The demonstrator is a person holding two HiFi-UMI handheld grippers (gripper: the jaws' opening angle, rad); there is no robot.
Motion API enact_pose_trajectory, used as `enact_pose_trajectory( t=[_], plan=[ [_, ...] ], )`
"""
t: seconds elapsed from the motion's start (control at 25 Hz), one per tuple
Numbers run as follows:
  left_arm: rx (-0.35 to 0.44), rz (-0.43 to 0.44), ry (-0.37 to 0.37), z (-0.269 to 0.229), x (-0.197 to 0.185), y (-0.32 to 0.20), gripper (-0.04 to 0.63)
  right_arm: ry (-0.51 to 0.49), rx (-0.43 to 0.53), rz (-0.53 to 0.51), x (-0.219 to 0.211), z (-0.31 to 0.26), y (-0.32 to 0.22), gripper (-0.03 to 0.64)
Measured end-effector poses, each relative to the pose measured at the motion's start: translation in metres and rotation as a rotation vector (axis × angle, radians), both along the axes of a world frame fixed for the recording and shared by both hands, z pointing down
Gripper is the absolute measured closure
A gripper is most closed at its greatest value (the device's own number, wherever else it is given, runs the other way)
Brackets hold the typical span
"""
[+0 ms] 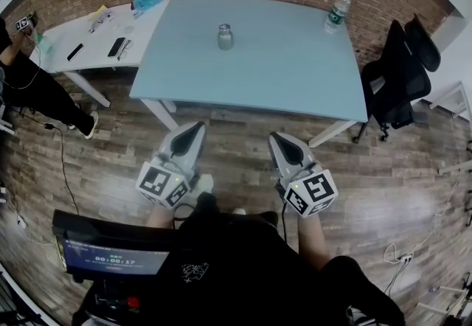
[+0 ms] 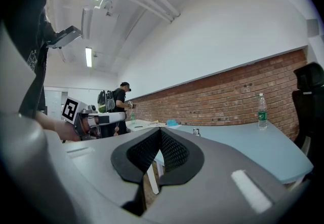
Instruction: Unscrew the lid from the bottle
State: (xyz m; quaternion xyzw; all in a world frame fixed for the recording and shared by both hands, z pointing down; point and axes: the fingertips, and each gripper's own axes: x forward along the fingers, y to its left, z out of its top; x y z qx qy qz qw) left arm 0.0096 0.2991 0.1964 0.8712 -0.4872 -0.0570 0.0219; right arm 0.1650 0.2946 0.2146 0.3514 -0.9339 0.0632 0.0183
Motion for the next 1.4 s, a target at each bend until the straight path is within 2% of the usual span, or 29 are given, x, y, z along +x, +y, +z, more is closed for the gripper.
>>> enact_pose_trajectory(
  t=[0.84,1.4],
  plan=[
    [-0.006,0.033,0.022,-0.001,-0.040,-0.068,0.595,0.028,-0.006,0.028,-0.041,-0.003,-0.060,0.615],
    [-0.017,0.101,0.031,-0.005,-0.073,-0.115,0.595,0.041,-0.009,0.093,-0.075,-0.012,-0.097,0.615]
  ],
)
